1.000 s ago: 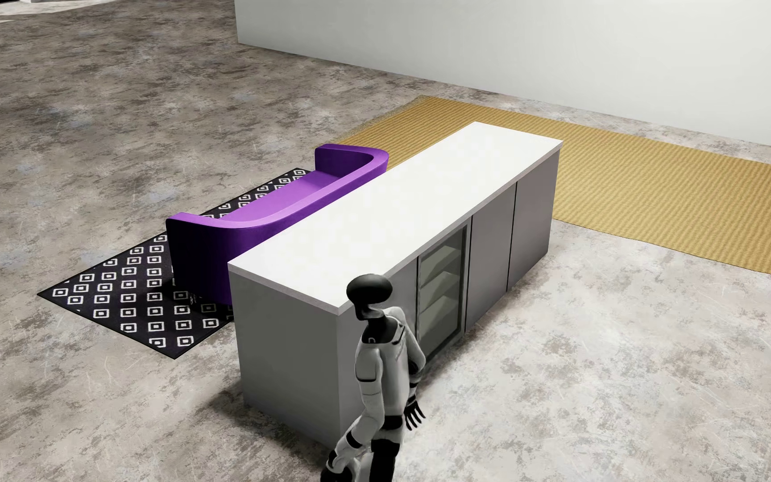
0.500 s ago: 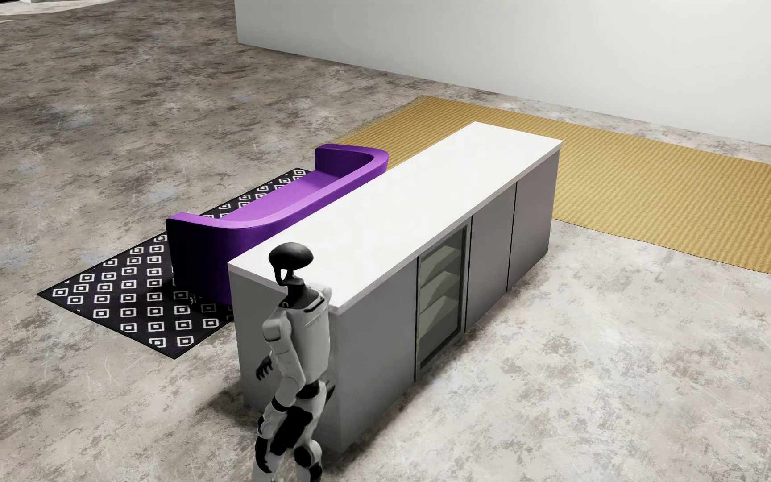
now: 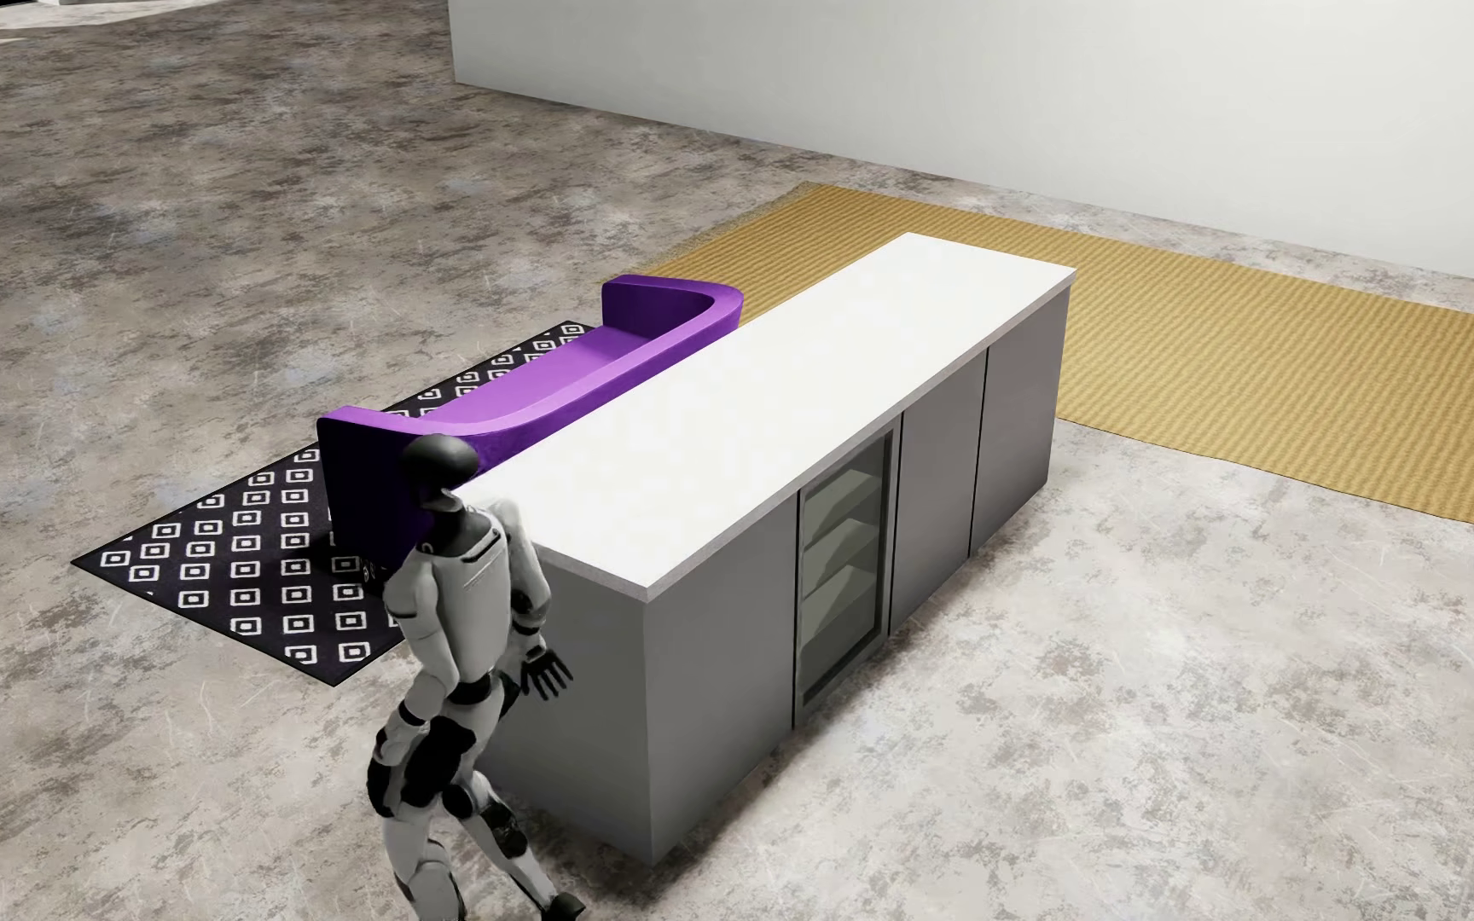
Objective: Go around the counter
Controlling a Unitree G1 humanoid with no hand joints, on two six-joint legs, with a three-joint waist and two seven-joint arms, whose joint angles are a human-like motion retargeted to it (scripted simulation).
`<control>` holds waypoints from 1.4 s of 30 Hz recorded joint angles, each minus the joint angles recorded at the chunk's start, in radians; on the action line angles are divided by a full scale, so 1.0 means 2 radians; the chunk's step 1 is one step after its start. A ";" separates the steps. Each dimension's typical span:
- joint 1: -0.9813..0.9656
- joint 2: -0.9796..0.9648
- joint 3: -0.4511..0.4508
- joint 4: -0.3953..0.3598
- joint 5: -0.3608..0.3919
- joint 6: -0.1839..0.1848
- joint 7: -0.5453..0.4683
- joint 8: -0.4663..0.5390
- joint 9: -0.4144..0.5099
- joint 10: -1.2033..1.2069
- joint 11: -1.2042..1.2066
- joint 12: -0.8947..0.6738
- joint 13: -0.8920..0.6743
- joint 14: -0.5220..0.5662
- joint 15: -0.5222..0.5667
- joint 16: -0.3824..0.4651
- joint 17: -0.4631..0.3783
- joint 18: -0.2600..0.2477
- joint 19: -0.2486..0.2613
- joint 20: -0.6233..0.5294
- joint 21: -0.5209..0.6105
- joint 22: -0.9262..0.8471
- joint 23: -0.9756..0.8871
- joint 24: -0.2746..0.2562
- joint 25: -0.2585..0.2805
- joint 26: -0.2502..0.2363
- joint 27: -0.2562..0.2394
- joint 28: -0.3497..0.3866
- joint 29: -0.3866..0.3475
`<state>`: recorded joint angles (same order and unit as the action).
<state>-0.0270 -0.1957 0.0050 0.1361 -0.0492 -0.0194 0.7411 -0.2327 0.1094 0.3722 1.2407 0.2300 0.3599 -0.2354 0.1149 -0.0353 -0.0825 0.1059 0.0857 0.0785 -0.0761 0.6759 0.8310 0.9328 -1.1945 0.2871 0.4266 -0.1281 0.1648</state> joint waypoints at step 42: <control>-0.130 -0.014 -0.025 -0.022 0.062 0.040 -0.236 0.089 0.037 0.018 -0.255 -0.008 -0.123 0.064 -0.100 0.048 -0.084 -0.015 -0.045 -0.056 0.136 -0.135 0.076 -0.028 -0.111 -0.021 -0.026 0.015 0.105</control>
<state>-0.2864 -0.2230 -0.0449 0.0913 0.0742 0.0614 0.2693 -0.0542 0.1831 0.4084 0.7301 0.2132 0.1134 -0.1069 -0.0859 0.0598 -0.2514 0.0759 -0.0038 -0.0337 0.1962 0.4054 0.9821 0.8761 -1.4170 0.2459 0.3742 -0.0972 0.3755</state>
